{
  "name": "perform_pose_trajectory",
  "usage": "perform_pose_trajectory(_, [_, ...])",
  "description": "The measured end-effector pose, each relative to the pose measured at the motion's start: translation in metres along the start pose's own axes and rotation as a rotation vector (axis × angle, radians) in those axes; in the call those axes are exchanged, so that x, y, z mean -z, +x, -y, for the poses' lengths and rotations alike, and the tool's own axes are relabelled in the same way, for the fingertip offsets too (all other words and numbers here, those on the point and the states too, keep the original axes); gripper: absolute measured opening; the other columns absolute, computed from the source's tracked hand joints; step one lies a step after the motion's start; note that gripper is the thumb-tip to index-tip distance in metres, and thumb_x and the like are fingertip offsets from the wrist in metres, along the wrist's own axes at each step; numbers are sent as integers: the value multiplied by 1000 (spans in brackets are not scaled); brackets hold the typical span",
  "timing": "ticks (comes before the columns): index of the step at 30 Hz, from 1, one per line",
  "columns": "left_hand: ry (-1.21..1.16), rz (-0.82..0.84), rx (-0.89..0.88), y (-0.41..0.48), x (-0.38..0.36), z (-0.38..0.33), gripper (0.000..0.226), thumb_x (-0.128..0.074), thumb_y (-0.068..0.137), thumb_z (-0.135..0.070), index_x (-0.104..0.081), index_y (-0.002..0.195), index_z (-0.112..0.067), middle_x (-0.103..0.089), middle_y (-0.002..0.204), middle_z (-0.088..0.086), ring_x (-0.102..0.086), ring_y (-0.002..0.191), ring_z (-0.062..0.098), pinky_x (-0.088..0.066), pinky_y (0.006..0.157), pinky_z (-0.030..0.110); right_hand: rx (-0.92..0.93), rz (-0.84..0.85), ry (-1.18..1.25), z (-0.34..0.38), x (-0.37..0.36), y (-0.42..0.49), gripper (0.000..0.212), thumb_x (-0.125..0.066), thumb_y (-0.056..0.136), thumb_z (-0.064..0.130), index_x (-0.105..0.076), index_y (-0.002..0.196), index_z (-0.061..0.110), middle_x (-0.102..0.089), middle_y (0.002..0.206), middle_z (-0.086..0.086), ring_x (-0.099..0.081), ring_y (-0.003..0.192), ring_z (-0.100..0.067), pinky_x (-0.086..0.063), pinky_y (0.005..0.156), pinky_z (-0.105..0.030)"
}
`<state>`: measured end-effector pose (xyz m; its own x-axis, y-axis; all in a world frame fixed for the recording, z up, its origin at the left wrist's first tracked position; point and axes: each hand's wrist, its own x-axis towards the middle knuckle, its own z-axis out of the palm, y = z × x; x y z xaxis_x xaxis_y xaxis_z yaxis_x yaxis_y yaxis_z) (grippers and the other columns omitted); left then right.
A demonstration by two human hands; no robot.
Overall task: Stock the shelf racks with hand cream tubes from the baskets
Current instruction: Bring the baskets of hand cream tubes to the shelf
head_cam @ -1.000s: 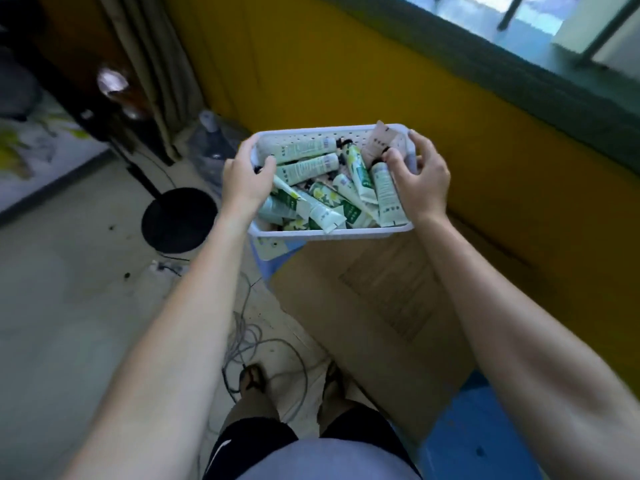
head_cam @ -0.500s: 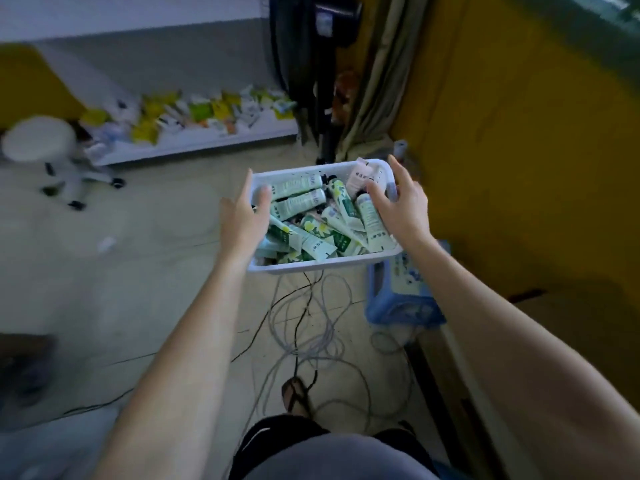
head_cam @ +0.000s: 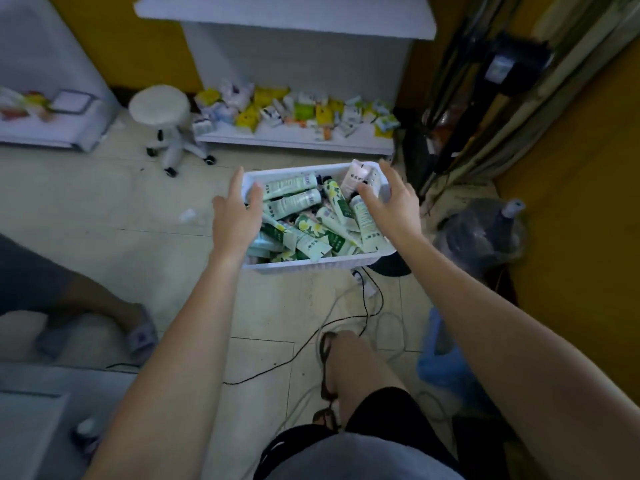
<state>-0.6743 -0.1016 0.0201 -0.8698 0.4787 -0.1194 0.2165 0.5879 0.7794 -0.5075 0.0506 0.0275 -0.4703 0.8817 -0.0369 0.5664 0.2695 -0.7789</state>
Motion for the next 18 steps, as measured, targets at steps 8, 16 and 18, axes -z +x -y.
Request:
perform_pose_trajectory(8, [50,-91,67,151,14,8,53,-30,95,-51,-23,145,-35,-44,128,25,-51,109,38,-39,91,37,144,94,35,59,-88,152,61,-50,88,51,-31,143,33,-47,135,-9,-40,127,-22,-37,84,-28])
perform_pose_trajectory(16, [84,-182,79,312,59,-46,52,-32,97,-44,-21,146,-32,-33,140,25,-42,123,34,-35,97,33,190,155,93,154,-146,304,64,-53,86,54,-33,142,30,-48,133,-12,-49,116,-24,-40,83,-29])
perform_pose_trajectory(18, [84,-223,69,346,70,-61,52,-32,98,-44,-21,146,-31,-34,140,24,-41,123,34,-35,97,34,214,150,98,176,-152,331,63,-53,88,51,-34,142,27,-48,133,-12,-47,119,-24,-39,86,-31])
